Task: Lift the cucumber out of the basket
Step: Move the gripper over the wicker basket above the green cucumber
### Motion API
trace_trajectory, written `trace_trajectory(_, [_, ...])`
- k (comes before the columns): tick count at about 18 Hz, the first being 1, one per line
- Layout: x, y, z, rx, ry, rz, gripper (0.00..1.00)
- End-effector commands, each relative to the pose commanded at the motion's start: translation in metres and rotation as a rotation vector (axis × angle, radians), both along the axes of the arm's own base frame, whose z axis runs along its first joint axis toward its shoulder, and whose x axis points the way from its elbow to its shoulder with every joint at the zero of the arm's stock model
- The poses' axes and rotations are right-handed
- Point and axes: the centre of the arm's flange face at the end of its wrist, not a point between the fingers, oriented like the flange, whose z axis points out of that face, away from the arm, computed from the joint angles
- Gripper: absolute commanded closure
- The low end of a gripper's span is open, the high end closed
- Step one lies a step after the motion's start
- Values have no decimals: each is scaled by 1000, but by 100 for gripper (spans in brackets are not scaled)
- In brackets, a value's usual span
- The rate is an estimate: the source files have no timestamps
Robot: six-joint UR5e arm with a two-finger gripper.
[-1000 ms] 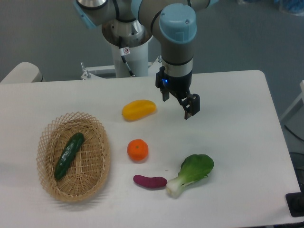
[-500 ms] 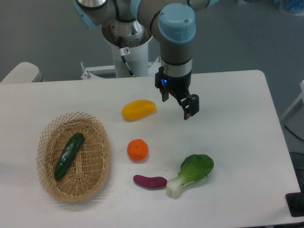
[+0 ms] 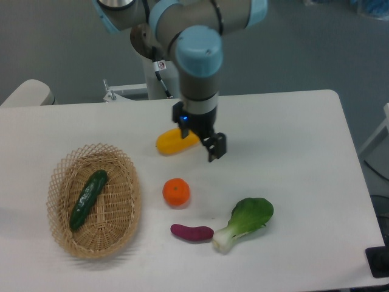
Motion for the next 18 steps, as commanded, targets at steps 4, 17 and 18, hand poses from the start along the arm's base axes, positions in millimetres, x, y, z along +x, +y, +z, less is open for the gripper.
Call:
trace_trajectory(4, [41,29,-25,-15,-60,169,0])
trace_trajectory(17, [151,99,-98,-25,-79,233,0])
trace_trajectory(18, [155,101,-103,-24,-78,217,0])
